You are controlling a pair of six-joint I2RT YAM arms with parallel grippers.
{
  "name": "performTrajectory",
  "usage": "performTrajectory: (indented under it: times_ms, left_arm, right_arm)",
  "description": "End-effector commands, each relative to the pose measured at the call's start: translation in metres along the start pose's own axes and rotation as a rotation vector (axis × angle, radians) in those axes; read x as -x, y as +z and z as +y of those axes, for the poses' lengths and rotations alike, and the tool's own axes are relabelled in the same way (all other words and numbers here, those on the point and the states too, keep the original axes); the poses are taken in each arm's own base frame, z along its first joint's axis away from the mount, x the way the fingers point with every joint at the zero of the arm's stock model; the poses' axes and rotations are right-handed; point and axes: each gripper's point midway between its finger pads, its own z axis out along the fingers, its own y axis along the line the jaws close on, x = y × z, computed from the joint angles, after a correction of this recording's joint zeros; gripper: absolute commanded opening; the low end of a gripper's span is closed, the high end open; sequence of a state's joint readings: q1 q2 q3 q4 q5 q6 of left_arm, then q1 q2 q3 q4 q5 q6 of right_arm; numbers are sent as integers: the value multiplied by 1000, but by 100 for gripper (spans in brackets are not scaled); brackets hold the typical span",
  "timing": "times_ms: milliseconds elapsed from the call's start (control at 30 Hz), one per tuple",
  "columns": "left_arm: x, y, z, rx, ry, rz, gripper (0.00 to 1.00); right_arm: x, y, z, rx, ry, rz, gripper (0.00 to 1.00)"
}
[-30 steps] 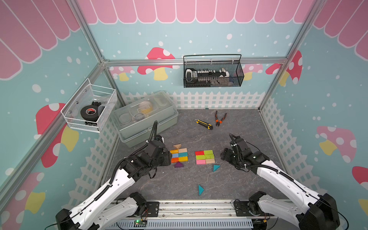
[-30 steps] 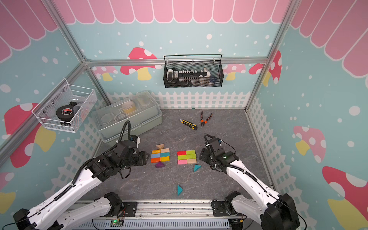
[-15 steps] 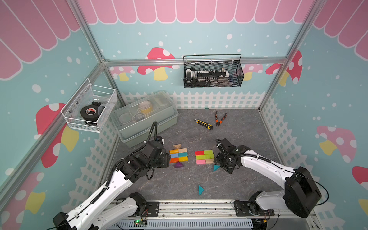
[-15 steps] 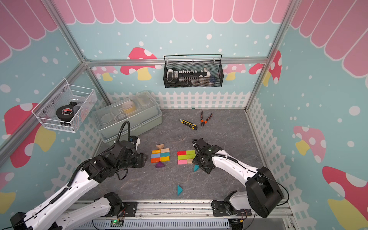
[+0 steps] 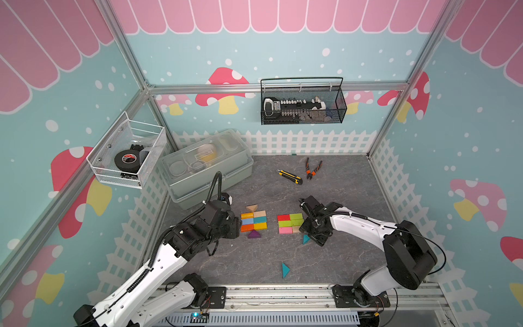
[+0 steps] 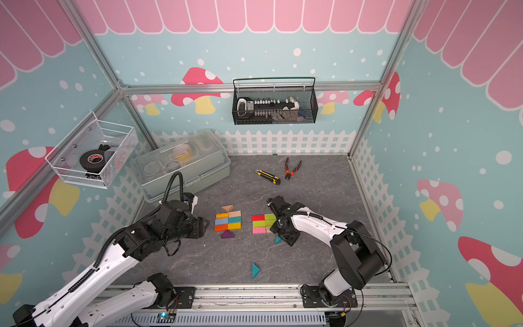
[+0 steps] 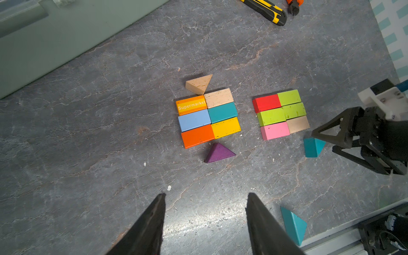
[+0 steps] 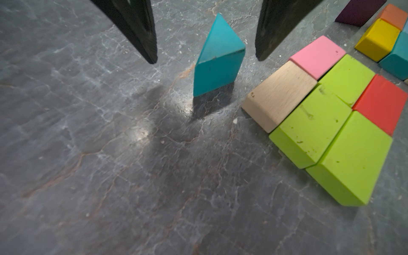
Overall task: Assemble a piece of candy with building blocks
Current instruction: Pick up the building block from the center of the board.
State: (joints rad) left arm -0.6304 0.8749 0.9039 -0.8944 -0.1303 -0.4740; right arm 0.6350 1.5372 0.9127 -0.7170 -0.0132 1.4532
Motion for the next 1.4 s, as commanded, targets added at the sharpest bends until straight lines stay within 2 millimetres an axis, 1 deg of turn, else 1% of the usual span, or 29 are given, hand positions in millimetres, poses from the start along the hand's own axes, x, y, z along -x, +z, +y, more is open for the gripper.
performTrajectory:
  times_ms: [0,133,333,500,700,1000,1100,1233,1367]
  left_arm:
    - [-2,-1,4,15,19,-1,58]
    - [-1,-1,5,15,18,-3,58]
    - [-1,0,6,17,15,0,58]
    - [-1,-1,6,16,14,-3,58]
    - [-1,-1,6,18,12,-3,58]
    - [-1,-1,6,18,11,-5,58]
    - [-1,-1,6,19,11,-5,58]
    - [-1,-1,7,19,10,-5,58]
    - [-1,-1,6,19,11,-5,58]
  right_arm:
    - [-1,3,-1,-5,51,-2,69]
    - [-1,4,5,11,60,5,66]
    - [-4,8,5,13,67,23,62]
    - [-5,10,-1,1,71,23,61]
    - [-8,15,-6,-6,82,31,55]
    - [-10,14,-9,0,76,39,53]
    - [-12,13,-9,8,66,47,45]
    - [-14,9,-11,4,40,53,43]
    - [-17,8,-16,0,4,62,35]
